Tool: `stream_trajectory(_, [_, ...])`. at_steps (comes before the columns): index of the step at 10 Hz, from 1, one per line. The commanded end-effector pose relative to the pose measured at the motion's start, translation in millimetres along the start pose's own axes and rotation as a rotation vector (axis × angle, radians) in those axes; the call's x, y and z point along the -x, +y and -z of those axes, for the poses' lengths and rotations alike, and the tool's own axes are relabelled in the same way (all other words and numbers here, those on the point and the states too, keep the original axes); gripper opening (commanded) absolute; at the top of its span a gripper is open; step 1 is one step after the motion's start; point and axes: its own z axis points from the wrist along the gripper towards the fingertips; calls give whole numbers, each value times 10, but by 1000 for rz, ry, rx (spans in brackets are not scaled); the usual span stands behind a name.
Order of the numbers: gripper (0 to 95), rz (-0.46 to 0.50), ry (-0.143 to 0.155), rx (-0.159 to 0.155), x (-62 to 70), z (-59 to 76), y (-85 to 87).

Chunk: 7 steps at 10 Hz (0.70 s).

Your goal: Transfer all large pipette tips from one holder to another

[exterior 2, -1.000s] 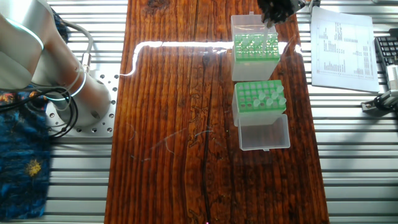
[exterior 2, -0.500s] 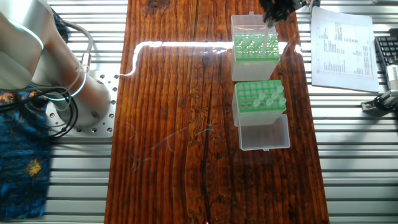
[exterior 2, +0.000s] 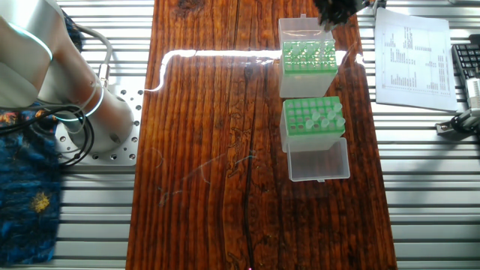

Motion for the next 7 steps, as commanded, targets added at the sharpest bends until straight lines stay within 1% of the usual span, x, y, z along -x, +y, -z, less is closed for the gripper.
stream_trajectory(1, [0, -12, 7, -5, 167, 56, -3])
stream_trajectory(2, [0, -7, 9, -8, 217, 36, -12])
stream_trajectory(3, [0, -9, 3, -2, 253, -1, -26])
stream_trajectory(4, [0, -11, -3, 12, 322, -53, -16])
stream_trajectory(5, [0, -13, 2, 10, 372, -83, 9])
stream_trajectory(6, [0, -13, 2, 14, 400, -98, 27])
stream_trajectory(7, [0, -7, 1, 18, 399, -92, 37])
